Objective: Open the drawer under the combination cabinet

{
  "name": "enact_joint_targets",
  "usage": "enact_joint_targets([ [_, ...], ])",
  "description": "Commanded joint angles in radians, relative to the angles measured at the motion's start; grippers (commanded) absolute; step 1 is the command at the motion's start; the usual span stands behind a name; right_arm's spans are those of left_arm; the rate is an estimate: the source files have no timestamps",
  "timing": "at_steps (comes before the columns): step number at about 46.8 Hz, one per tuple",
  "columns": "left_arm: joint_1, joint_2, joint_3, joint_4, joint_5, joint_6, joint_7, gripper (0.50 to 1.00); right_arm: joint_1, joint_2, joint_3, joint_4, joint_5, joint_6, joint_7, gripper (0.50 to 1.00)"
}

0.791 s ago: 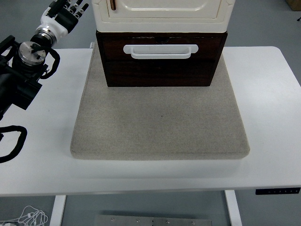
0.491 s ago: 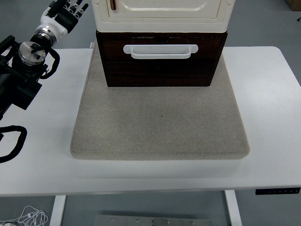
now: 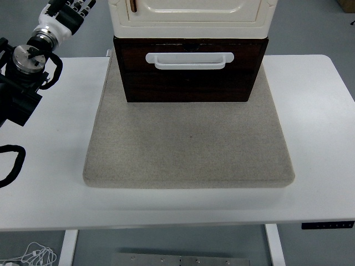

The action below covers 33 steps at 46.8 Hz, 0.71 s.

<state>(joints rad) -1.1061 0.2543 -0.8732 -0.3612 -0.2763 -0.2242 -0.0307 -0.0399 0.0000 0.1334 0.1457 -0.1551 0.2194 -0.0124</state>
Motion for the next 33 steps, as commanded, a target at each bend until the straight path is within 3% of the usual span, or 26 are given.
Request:
enact_joint_targets([
  [1, -0.004, 0.000, 0.000, 0.001, 0.000, -0.004, -0.005, 1.000, 0.000, 0.000, 0.000, 0.000, 0.000, 0.000, 0.000, 0.926],
  [19, -0.101, 0.140, 0.002, 0.001, 0.002, 0.002, -0.005, 1.000, 0.000, 0.000, 0.000, 0.000, 0.000, 0.000, 0.000, 0.926],
  [33, -0.296, 0.246, 0.074, -0.005, 0.054, 0.000, -0.005, 1.000, 0.000, 0.000, 0.000, 0.000, 0.000, 0.000, 0.000, 0.926],
])
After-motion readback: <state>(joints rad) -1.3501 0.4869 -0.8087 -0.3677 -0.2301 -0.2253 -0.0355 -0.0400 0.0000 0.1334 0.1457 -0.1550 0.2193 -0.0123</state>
